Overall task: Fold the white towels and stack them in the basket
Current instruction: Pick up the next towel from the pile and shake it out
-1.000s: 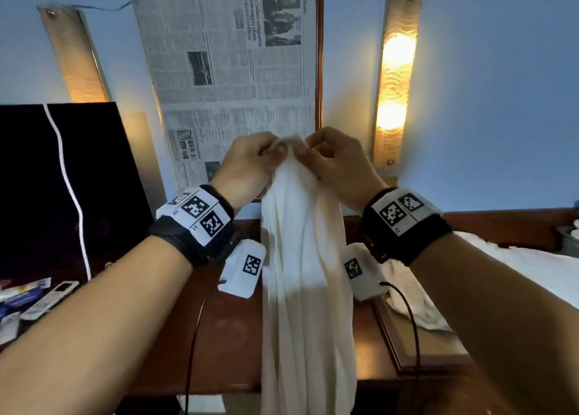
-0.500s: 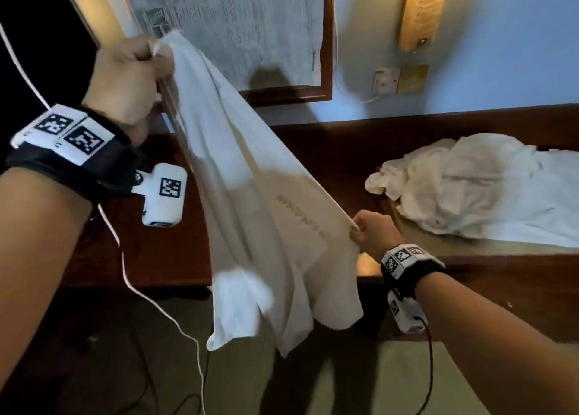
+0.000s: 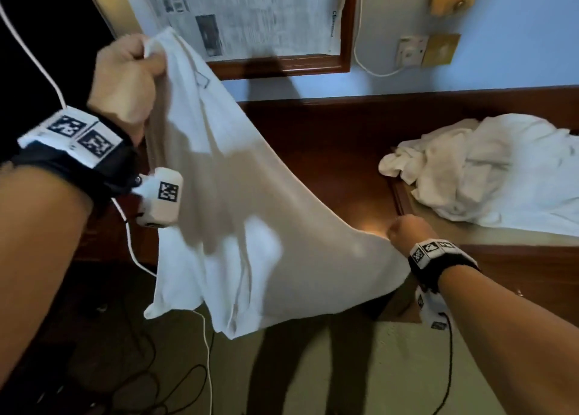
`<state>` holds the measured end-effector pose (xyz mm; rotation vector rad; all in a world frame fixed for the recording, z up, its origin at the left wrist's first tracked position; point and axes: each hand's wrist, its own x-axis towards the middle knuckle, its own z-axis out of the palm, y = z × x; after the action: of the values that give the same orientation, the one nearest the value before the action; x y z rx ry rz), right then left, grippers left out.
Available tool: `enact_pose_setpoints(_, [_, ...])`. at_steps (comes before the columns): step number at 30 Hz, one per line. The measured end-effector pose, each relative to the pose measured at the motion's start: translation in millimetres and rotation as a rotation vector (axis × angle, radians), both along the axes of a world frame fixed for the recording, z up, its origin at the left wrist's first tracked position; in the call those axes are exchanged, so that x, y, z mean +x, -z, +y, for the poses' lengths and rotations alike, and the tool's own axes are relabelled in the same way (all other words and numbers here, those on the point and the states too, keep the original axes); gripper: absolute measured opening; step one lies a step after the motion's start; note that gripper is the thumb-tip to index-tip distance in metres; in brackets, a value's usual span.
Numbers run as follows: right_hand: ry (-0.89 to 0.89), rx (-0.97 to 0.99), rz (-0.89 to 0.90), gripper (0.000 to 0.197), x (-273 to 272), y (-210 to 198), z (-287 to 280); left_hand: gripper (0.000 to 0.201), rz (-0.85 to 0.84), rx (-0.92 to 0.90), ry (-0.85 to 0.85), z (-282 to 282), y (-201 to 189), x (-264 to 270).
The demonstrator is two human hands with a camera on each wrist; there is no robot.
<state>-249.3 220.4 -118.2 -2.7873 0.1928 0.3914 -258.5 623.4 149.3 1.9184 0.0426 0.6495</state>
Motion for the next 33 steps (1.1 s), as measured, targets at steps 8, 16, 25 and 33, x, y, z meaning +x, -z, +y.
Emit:
enact_pose_setpoints(8, [-0.360, 0.983, -0.587, 0.017, -17, -179, 182, 0.030, 0.021, 0.308, 0.382, -31, 18, 7])
enact_pose_setpoints(16, [-0.298, 1.048, -0.579, 0.027, -18, -225, 233, 0.013, -0.050, 0.374, 0.528, 5, 15, 9])
enact_pose_setpoints(25, [-0.269, 1.009, -0.259, 0.022, -37, -188, 267, 0.025, -0.122, 0.242, 0.471, 56, 8, 13])
enact_pose_setpoints(33, [-0.078, 0.665, 0.176, 0.038, -76, -89, 190, 0.026, -0.093, 0.170, 0.415, 114, 10, 18])
